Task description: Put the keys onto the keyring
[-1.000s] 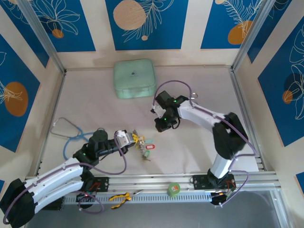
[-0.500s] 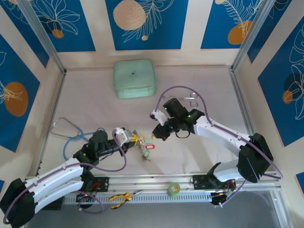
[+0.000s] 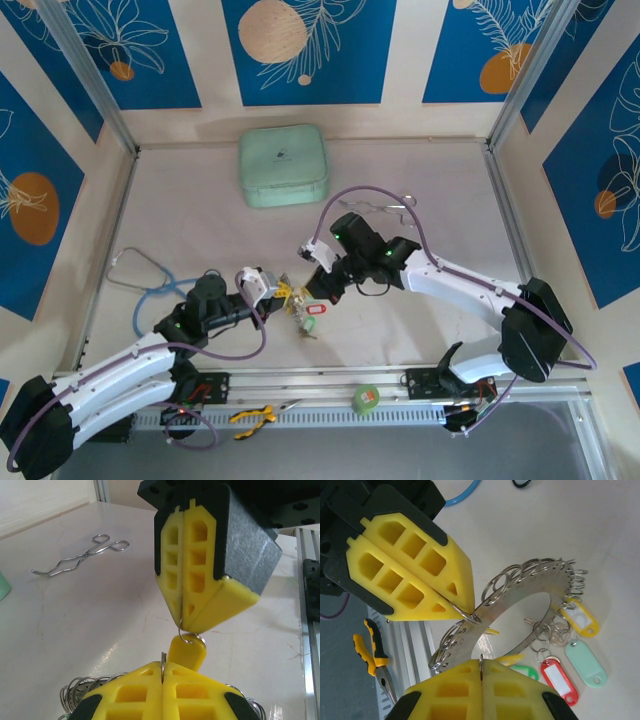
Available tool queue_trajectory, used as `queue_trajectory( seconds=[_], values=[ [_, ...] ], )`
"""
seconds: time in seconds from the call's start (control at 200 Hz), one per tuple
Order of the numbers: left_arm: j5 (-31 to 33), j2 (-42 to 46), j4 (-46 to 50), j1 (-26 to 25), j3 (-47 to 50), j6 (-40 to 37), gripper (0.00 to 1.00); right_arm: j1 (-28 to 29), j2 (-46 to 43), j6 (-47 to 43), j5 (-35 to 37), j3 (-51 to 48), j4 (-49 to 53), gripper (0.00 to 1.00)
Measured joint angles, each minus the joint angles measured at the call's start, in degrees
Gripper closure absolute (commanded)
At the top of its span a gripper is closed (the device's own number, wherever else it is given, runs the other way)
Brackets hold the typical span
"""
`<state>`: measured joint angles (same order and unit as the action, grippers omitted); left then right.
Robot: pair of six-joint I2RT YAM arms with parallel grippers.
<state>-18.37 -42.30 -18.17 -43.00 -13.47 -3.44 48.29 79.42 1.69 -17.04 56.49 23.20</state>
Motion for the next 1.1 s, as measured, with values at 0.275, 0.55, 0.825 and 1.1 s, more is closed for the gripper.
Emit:
queue_trajectory(
  seconds=[0.275,0.55,0.825,1.1],
  values=[
    [0.0,0.3,-0.1,0.0,0.3,0.0,1.0,1.5,1.6,0.0,-0.2,0.8,-1.8,1.0],
    [0.0,0.3,-0.1,0.0,0.3,0.0,1.0,1.7,1.9,0.0,0.1,1.7,-3.2,1.0],
    [0.3,0.3,-0.1,0.0,0.3,0.0,1.0,2.1,3.0,0.2,1.8,2.1,-3.0,1.0],
    [0.9,0.3,-0.1,0.0,0.3,0.0,1.0,2.0,3.3,2.1,2.9,2.6,-3.0,1.0]
  ],
)
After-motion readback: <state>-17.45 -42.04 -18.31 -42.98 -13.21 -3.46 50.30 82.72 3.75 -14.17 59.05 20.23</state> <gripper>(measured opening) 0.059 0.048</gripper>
